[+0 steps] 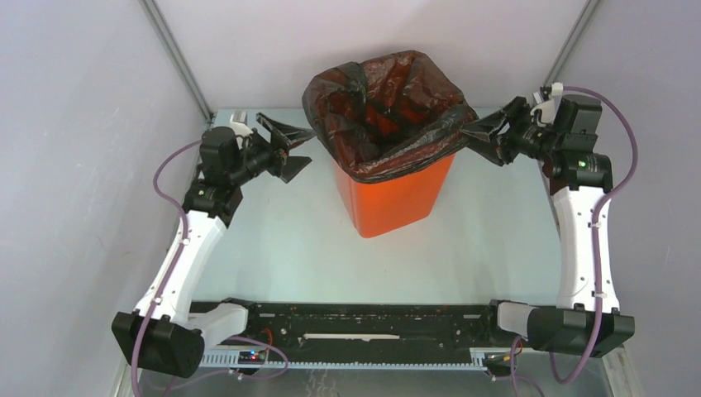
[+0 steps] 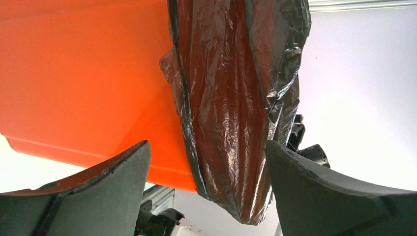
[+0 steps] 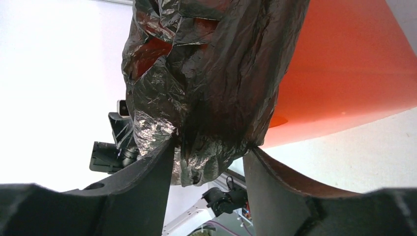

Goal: Put the trash bags into the trash bin

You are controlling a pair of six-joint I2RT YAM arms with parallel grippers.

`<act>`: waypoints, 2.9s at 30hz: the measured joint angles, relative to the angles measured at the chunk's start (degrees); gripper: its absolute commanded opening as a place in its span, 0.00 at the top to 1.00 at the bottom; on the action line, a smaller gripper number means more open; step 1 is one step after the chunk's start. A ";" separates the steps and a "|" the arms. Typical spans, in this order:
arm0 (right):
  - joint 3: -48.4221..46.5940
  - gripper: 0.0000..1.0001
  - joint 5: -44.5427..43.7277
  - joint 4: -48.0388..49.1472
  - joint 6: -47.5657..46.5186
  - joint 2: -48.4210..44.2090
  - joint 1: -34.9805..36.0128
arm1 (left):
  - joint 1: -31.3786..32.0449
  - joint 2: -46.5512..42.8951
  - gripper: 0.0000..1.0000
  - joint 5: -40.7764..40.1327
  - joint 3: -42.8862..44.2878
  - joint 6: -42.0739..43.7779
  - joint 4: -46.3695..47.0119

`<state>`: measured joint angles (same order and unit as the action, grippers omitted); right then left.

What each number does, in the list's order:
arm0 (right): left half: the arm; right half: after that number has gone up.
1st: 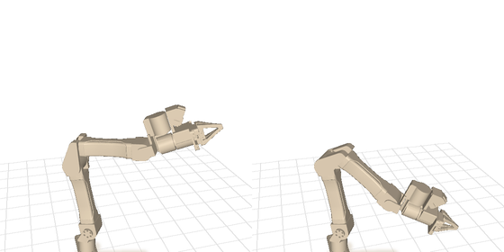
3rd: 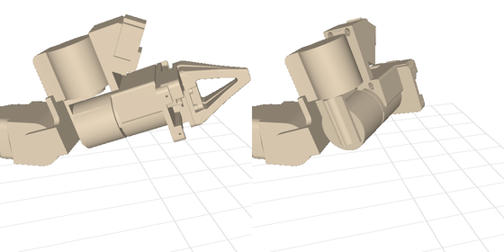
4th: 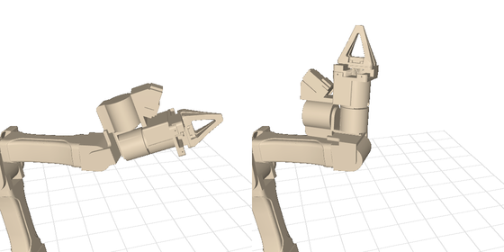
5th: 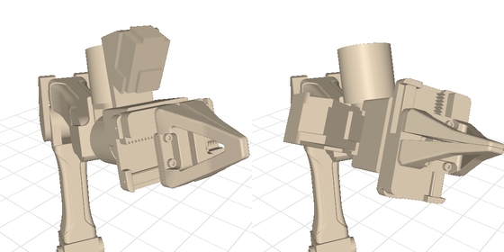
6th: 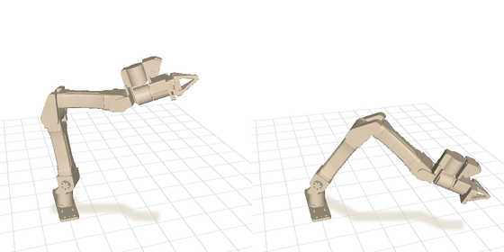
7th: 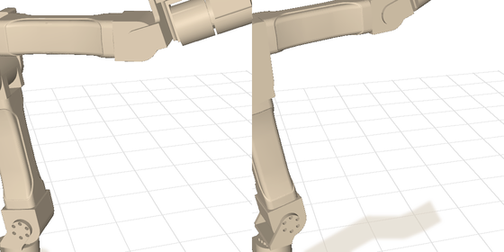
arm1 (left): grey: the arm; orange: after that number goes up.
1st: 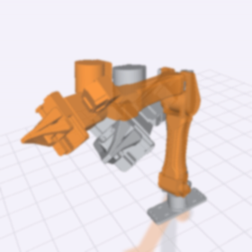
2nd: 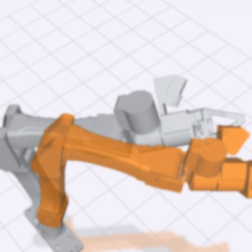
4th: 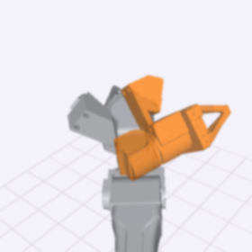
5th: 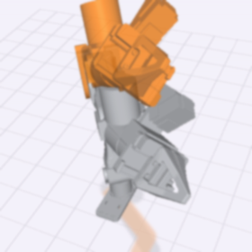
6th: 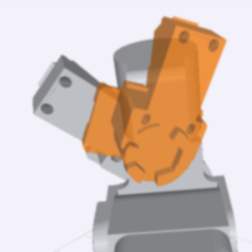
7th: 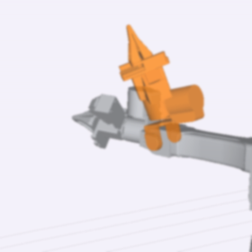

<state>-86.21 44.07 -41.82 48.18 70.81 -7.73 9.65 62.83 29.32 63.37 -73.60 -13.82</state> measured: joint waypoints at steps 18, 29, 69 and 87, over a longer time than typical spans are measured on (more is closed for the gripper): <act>4.76 0.30 -0.48 -2.49 -4.55 -6.03 -0.55 | 1.60 0.66 0.08 -0.11 -3.76 -5.09 5.55; 4.76 0.88 -1.20 -3.78 -5.79 -7.82 -0.55 | 2.45 1.18 0.30 -0.11 -4.57 -6.49 8.20; -3.93 0.34 -4.02 -8.09 -7.78 -3.91 -0.61 | 7.50 8.31 1.00 -0.28 -12.07 -12.92 20.83; 4.90 1.00 -4.55 -4.87 -7.19 -4.61 -0.37 | 7.48 7.61 1.00 -0.28 -12.07 -12.35 20.09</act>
<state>-81.32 39.53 -46.70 40.99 66.19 -8.10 17.12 70.43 29.04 51.31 -85.95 6.26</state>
